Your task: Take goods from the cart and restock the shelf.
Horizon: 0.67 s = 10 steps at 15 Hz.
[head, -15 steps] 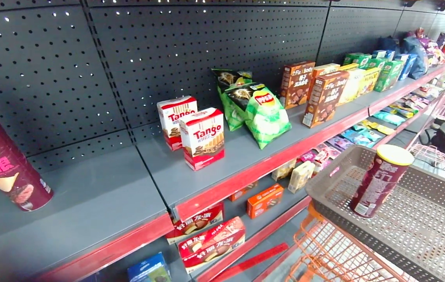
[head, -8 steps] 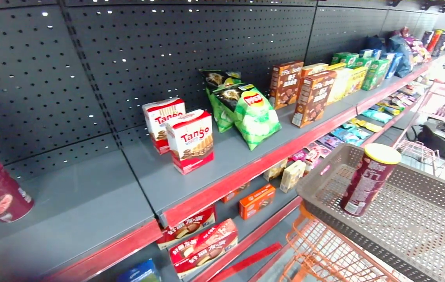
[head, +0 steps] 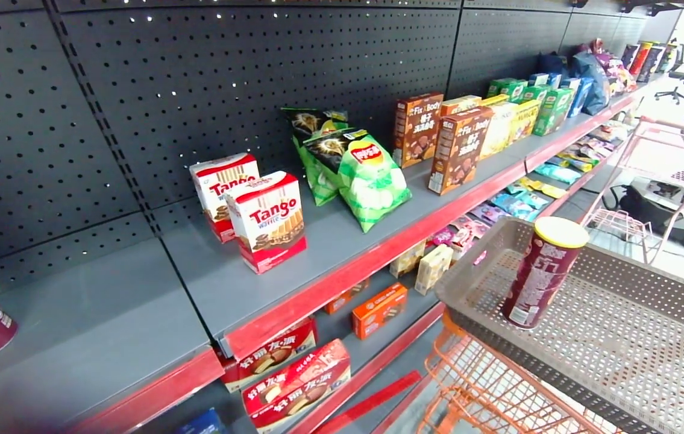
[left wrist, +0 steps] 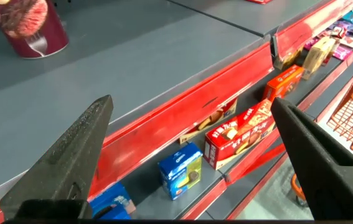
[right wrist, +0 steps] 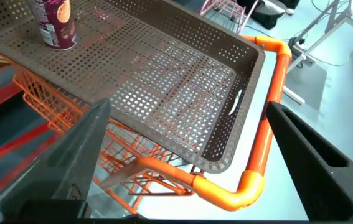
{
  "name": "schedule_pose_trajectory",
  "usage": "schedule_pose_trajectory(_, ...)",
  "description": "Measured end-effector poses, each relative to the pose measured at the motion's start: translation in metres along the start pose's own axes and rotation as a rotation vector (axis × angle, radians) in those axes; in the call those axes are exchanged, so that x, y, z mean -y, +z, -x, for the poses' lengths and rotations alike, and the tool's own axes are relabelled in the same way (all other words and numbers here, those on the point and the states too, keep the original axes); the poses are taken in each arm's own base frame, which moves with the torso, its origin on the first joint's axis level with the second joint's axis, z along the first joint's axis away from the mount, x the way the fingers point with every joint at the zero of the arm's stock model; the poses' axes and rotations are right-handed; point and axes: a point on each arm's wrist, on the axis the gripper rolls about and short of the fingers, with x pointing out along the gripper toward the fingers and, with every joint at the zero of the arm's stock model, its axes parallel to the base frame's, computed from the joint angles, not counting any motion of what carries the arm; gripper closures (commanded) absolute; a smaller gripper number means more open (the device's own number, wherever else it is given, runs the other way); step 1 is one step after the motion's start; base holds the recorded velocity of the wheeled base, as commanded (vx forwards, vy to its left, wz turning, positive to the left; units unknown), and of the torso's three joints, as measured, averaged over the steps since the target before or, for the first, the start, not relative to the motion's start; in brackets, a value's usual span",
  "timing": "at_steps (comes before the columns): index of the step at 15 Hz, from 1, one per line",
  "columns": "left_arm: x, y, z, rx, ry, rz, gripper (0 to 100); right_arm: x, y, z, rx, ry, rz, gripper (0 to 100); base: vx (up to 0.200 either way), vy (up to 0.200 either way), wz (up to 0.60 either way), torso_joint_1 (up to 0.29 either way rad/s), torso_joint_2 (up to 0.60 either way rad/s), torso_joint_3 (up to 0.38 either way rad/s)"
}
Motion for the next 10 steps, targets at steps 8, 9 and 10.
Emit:
schedule_pose_trajectory(8, 0.0, 0.0, 0.0, 0.0, 0.001, 0.0, 0, -0.006, -0.001, -0.025, 0.133, -0.004, -0.049, 0, 0.0, 0.0, 0.0, 0.0, 0.0, 0.0)
schedule_pose_trajectory(9, 0.0, 0.0, 0.0, 0.0, 0.0, 0.0, 0, -0.007, -0.001, -0.031, 0.132, 0.004, -0.048, 0, 0.0, 0.0, 0.0, 0.0, 0.0, 0.0)
schedule_pose_trajectory(10, 0.0, 0.0, 0.0, 0.0, 0.002, 0.0, 0, -0.008, 0.0, -0.037, 0.13, 0.013, -0.046, 0, 0.0, 0.0, 0.0, 0.0, 0.0, 0.0)
